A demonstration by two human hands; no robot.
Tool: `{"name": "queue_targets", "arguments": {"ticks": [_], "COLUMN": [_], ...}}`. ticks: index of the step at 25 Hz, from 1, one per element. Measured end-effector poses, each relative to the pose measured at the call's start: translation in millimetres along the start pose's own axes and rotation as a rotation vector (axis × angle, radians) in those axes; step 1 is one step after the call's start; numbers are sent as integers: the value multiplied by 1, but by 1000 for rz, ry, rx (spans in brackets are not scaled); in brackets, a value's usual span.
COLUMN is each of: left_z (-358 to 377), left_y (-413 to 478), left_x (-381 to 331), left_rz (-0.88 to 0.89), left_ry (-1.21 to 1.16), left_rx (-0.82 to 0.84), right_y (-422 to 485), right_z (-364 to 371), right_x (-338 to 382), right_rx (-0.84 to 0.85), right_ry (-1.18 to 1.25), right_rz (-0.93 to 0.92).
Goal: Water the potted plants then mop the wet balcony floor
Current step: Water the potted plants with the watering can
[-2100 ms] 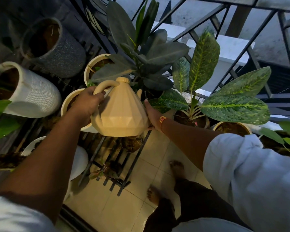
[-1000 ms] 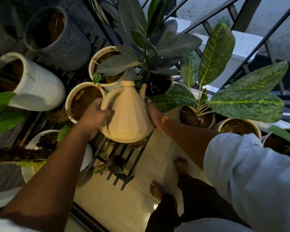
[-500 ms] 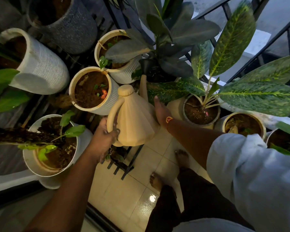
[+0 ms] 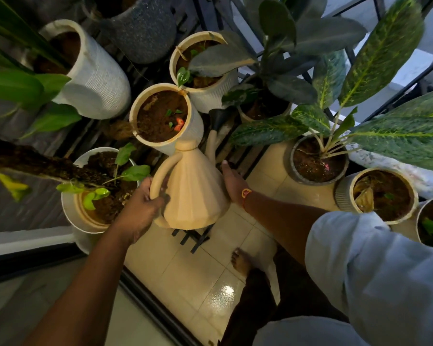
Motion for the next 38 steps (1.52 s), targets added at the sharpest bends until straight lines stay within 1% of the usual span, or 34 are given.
{"name": "queue_targets", "arguments": {"ticks": [4, 9, 12, 14, 17, 21, 23, 26, 31, 35, 38], "left_z": [-22, -36, -37, -35, -26, -24, -23, -25, -26, -27, -32], "left_y": [-16, -24, -23, -22, -17, -14, -14, -16, -34, -66, -93], "left_x": [25, 44, 53, 54, 50, 46, 44, 45, 66, 101, 131], "left_rz": [-23, -45, -66, -68, -51, -67, -59, -58, -85, -93, -97], "left_ry": [-6, 29, 64, 106, 158, 122, 113, 114, 103, 8, -15], "left_rx": [-53, -81, -74, -68, -8, -53, -50, -44, -54, -89, -124], "right_y": [-12, -26, -30, -34, -38, -40, -41, -44, -48, -44, -48], "right_z": [42, 69, 74, 76, 72, 66, 67, 69, 76, 74, 83], "right_x": [-29, -58, -71, -77, -83, -88, -89, -89, -98, -100, -101], "right_rx": [108, 195, 213, 239, 256, 253, 269, 292, 268, 124, 101], "right_ry": [32, 87, 79, 116, 131, 127, 131, 123, 109, -22, -48], "right_rz": [84, 170, 201, 225, 283, 316, 323, 324, 314, 168, 75]}}
Point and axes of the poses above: each hand's wrist, its own y-axis towards the middle knuckle, its own z-axis out of the palm, x = y × z, the point moved 10 cm from there along y, towards the middle knuckle, and after that the axes turned 4 degrees about z, right-handed, at the moved point
